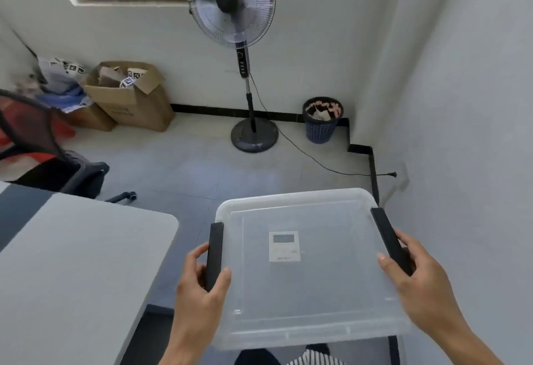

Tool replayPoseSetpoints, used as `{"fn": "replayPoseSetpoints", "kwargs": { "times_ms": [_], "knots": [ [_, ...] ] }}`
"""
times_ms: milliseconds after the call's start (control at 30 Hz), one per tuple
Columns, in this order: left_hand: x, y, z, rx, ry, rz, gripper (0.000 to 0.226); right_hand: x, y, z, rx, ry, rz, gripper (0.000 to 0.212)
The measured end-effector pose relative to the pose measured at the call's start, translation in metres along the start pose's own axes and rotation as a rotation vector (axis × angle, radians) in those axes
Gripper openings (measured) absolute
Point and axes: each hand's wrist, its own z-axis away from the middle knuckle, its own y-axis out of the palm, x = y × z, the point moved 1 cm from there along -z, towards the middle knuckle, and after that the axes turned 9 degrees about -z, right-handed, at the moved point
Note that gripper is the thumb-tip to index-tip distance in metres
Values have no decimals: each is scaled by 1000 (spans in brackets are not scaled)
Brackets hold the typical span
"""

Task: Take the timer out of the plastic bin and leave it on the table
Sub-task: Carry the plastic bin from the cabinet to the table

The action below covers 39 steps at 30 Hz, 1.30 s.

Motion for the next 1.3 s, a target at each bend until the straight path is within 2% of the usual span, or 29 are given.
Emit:
{"fn": "replayPoseSetpoints", "kwargs": {
  "times_ms": [300, 533, 733, 1067, 1300],
  "knots": [
    [-6, -5, -155, -306, -188, 88, 41, 86, 111, -195, 224, -119, 89, 51],
    [-38, -49, -309, -376, -210, 103, 40, 178, 202, -319, 283, -178, 50, 50],
    [-61, -92, -404, -461, -245, 137, 36, 248, 283, -410, 385, -233, 56, 48],
    [-47, -126, -503, -881, -580, 245, 42, 345, 485, -543, 846, -325, 195, 49],
    [-39, -133, -512, -1209, -777, 382, 40, 426, 613, -550, 1186, -532, 355, 49]
  ]
}}
